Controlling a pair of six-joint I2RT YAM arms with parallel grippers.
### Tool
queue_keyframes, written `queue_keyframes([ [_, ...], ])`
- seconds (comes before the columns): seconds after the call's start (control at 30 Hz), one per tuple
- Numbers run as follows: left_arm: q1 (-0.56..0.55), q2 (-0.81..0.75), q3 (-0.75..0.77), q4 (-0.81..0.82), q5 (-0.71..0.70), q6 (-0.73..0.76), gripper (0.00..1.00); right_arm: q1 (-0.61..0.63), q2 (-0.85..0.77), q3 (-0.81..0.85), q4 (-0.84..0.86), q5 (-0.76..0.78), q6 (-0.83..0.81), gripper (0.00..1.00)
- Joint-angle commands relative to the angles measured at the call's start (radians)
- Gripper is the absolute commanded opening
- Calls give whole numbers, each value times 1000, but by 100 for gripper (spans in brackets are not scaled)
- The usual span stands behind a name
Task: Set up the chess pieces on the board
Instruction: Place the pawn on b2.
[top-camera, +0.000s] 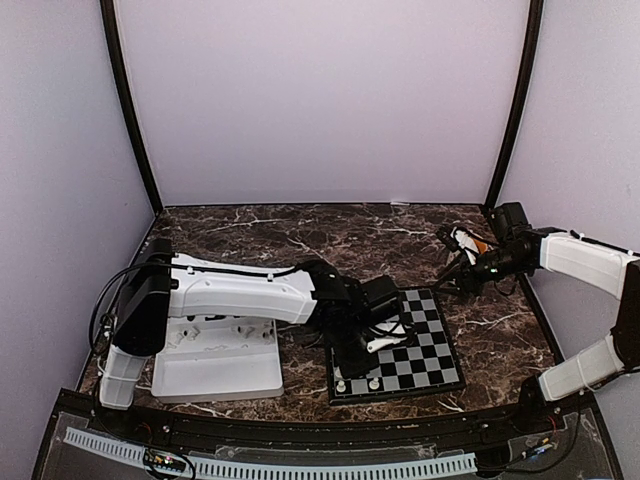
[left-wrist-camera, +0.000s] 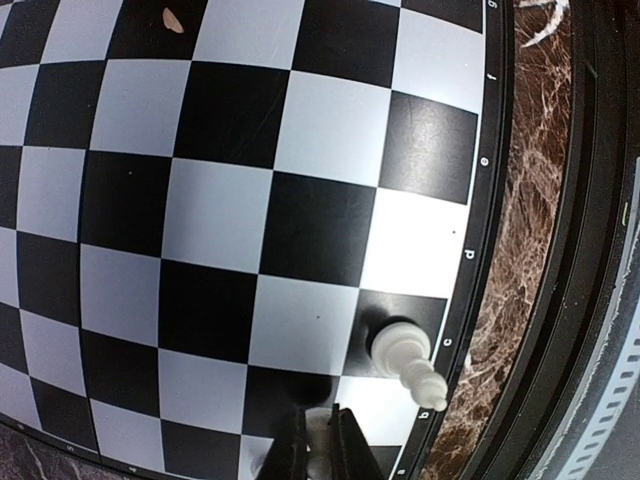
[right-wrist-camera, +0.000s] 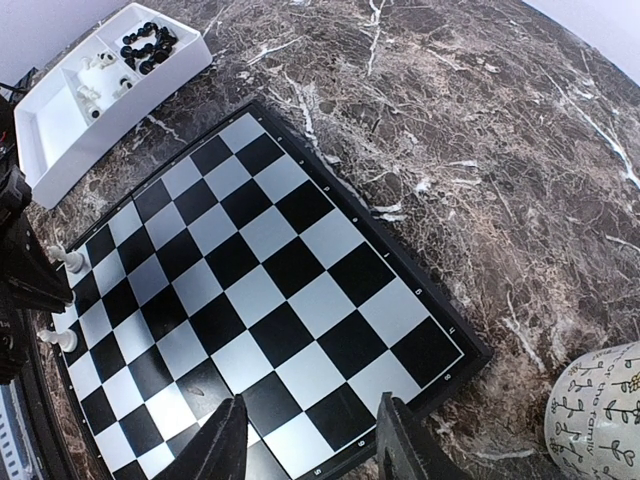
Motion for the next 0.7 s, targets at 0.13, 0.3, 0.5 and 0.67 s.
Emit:
queue_keyframes([
  [0.13,-6,9,18,-49,-20,16,2,-3,-5,11,13,4,6,45],
  [0.3,-6,14,15,-46,-33,11,2,-3,0,11,12,1,5,45],
  [0.5,-6,20,17,-32,-52,4,5,-2,-2,11,10,-1,3,45],
  [0.67,-6,20,21,-33,-51,-5,13,-3,-1,11,8,-3,2,45],
])
